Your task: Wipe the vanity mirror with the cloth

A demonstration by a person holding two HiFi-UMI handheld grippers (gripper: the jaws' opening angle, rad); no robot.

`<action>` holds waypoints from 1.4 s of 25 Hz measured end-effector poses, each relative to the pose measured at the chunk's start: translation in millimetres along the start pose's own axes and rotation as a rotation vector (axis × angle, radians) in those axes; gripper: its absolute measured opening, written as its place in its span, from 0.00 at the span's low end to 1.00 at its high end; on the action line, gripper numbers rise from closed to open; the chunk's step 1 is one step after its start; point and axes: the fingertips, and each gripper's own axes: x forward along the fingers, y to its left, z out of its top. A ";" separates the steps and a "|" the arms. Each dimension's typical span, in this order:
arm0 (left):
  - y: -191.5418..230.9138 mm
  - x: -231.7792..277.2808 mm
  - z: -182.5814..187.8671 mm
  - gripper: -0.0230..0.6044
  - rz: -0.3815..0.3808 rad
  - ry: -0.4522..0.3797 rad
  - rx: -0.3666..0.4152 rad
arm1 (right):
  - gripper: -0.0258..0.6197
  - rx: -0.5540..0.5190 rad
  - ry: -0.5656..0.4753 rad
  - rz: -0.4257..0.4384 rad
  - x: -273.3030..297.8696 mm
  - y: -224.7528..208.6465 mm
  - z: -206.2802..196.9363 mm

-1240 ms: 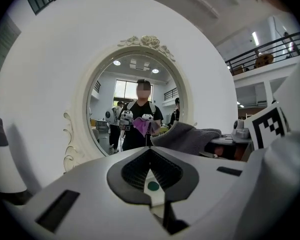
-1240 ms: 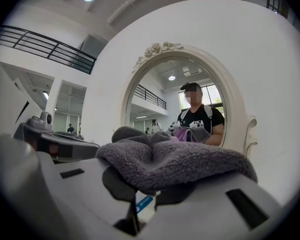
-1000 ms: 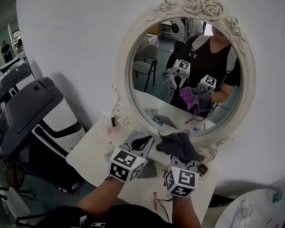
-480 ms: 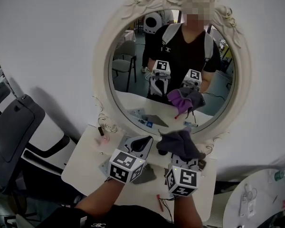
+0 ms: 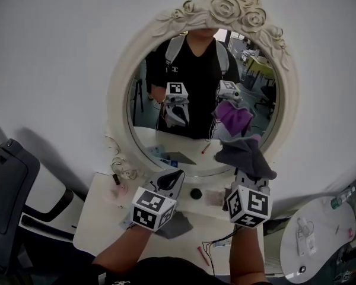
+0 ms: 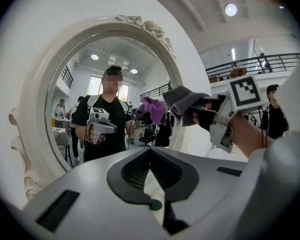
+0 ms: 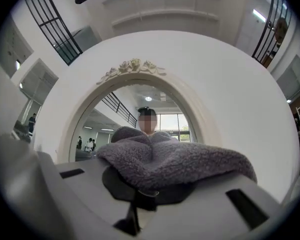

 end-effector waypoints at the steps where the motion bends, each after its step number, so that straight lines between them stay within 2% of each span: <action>1: 0.4 -1.9 0.6 0.04 -0.003 -0.003 0.001 | 0.08 -0.018 -0.021 -0.012 6.0 -7.8 13.1; 4: 4.9 -9.2 0.7 0.04 0.002 -0.008 -0.004 | 0.08 -0.072 -0.079 -0.035 23.2 -28.0 54.9; 7: 11.9 -15.3 -2.4 0.04 0.019 -0.002 -0.012 | 0.08 -0.072 -0.131 -0.023 39.7 -37.1 94.5; 12: 16.0 -19.5 -1.8 0.04 0.039 -0.006 -0.015 | 0.08 -0.058 -0.140 0.032 75.5 -33.3 128.8; 16: 19.6 -22.0 -1.9 0.04 0.054 -0.003 -0.012 | 0.08 -0.050 -0.145 -0.005 93.0 -32.7 135.7; 22: 26.5 -19.0 -7.0 0.04 0.061 0.015 -0.015 | 0.08 -0.125 -0.185 -0.049 93.6 -35.1 136.8; 28: 26.6 -11.6 -16.3 0.04 0.050 0.037 -0.031 | 0.08 -0.136 -0.189 -0.090 91.8 -40.1 127.9; 35: 21.7 -2.8 -24.1 0.04 0.028 0.061 -0.033 | 0.08 0.006 -0.085 0.010 85.2 -54.3 95.0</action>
